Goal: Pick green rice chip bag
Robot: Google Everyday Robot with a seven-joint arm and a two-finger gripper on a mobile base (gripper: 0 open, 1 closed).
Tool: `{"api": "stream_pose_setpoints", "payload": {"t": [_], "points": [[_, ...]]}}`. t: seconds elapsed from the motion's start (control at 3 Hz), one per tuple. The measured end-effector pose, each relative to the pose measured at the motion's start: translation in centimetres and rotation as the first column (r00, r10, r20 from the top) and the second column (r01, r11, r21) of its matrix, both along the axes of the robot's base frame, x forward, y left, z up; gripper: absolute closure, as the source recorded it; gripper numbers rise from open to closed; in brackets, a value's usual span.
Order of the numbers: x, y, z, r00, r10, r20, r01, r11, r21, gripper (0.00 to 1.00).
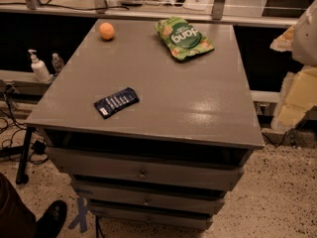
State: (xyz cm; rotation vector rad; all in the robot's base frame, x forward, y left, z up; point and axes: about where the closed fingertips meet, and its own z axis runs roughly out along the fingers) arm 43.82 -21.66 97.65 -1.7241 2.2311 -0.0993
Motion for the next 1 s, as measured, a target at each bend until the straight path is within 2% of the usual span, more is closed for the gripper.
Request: {"api": "stream_pose_setpoints", "payload": {"t": [0.33, 0.67, 1.0], "points": [[0.2, 0.0, 0.1, 0.9999, -0.004, 0.011, 0.004, 1.000, 0.005, 0.00], [2.2, 0.1, -0.8, 0.9992, -0.023, 0.032, 0.021, 0.997, 0.068, 0.00], [7.0, 0.3, -2.7, 0.9956, -0.061, 0.070, 0.049, 0.986, 0.160, 0.00]]}}
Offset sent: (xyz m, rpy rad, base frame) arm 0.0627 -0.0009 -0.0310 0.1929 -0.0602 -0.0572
